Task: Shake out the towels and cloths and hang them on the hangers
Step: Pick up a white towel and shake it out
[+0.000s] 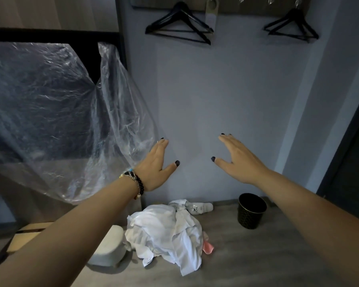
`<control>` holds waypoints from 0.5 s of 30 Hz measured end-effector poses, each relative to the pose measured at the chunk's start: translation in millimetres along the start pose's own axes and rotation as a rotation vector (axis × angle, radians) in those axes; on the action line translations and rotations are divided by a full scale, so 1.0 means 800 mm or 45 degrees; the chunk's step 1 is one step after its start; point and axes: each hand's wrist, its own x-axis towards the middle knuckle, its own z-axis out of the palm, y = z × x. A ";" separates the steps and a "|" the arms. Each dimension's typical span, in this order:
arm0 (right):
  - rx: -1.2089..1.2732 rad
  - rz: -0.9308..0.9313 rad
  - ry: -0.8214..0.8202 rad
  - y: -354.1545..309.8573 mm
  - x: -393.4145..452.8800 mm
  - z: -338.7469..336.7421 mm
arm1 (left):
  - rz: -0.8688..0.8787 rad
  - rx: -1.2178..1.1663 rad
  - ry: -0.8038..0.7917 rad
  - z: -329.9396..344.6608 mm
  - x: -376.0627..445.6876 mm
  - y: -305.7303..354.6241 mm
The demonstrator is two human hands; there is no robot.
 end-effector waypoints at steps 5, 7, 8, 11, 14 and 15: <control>0.060 0.082 -0.072 0.018 0.053 0.051 | -0.021 -0.035 -0.053 0.026 0.053 -0.058; 0.079 0.099 -0.090 0.025 0.077 0.071 | -0.032 -0.057 -0.083 0.035 0.076 -0.081; 0.093 0.105 -0.094 0.027 0.089 0.081 | -0.036 -0.064 -0.101 0.041 0.087 -0.093; 0.145 0.133 -0.101 0.036 0.125 0.111 | -0.037 -0.063 -0.129 0.056 0.118 -0.126; 0.174 0.130 -0.116 0.048 0.156 0.140 | -0.036 -0.076 -0.155 0.075 0.148 -0.160; 0.185 0.130 -0.122 0.053 0.164 0.151 | -0.035 -0.079 -0.169 0.082 0.158 -0.172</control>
